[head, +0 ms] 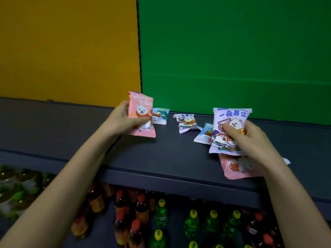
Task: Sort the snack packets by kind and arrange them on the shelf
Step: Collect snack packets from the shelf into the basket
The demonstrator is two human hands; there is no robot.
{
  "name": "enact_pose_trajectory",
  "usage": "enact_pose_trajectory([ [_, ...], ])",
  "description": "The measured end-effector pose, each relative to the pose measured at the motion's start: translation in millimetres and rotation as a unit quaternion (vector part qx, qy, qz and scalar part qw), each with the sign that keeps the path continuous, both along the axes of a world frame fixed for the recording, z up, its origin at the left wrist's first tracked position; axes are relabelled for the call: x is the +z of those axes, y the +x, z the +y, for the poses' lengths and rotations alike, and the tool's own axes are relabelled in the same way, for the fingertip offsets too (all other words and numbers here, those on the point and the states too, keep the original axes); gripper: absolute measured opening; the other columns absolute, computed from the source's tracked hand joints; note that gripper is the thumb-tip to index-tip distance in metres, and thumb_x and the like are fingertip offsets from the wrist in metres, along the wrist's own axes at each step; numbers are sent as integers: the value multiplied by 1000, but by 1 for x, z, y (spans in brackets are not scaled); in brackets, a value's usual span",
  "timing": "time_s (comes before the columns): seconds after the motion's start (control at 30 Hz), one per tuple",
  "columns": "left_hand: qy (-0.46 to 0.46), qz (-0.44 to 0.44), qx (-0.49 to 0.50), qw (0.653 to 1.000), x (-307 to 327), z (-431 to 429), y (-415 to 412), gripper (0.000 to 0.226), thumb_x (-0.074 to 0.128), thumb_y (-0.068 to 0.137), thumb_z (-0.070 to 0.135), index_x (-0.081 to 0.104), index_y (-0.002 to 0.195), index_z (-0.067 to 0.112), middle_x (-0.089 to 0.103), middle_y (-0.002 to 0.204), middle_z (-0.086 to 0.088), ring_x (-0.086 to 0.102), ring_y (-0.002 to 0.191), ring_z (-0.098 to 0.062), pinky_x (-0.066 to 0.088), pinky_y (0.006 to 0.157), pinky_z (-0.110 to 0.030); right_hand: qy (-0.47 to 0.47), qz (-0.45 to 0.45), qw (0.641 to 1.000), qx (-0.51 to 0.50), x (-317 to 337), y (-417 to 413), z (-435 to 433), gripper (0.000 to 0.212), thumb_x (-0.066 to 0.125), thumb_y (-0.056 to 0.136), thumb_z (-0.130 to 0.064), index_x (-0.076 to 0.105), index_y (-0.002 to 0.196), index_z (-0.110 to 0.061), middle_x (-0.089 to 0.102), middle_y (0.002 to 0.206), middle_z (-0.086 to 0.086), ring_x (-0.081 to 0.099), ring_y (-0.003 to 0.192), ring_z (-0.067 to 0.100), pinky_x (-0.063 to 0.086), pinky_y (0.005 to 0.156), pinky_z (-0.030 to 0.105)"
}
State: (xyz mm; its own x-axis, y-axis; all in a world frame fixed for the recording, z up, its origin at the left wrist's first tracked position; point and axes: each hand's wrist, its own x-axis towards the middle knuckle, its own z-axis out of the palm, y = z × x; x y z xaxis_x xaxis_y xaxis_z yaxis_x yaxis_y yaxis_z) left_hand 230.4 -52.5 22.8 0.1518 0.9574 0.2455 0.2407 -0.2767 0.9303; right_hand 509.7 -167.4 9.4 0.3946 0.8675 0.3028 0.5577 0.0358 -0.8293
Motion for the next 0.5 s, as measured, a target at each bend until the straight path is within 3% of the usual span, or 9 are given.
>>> enact_pose_trajectory([
  [0.1, 3, -34, 31, 999, -9, -54, -62, 27, 74, 75, 13, 63, 98, 20, 75, 79, 12, 70, 67, -3, 50, 52, -11, 31, 27, 997, 64, -3, -21, 5, 31, 59, 84, -46, 62, 96, -17, 71, 93, 0, 66, 91, 24, 50, 87, 43],
  [0.23, -29, -34, 160, 986, -34, -128, -143, 28, 76, 68, 24, 66, 94, 22, 76, 82, 7, 71, 68, -8, 52, 52, -15, 45, 30, 982, 180, -4, -87, 21, 33, 60, 82, -48, 61, 95, -18, 72, 93, -4, 67, 89, 20, 51, 88, 46],
  [0.4, -42, -53, 354, 933, -70, -229, -233, 20, 73, 74, 11, 65, 90, 20, 75, 72, 12, 67, 59, -1, 50, 49, -12, 21, 35, 945, 325, -21, -203, 23, 30, 63, 80, -45, 62, 93, -18, 71, 87, -8, 67, 79, 11, 51, 70, 32],
  [0.5, -58, -81, 446, 889, -92, -297, -280, 21, 73, 75, 10, 64, 92, 18, 74, 69, 9, 66, 55, 0, 48, 44, -12, -2, 17, 915, 402, -39, -276, 10, 29, 65, 80, -44, 62, 89, -17, 71, 83, -7, 67, 75, 11, 52, 67, 32],
])
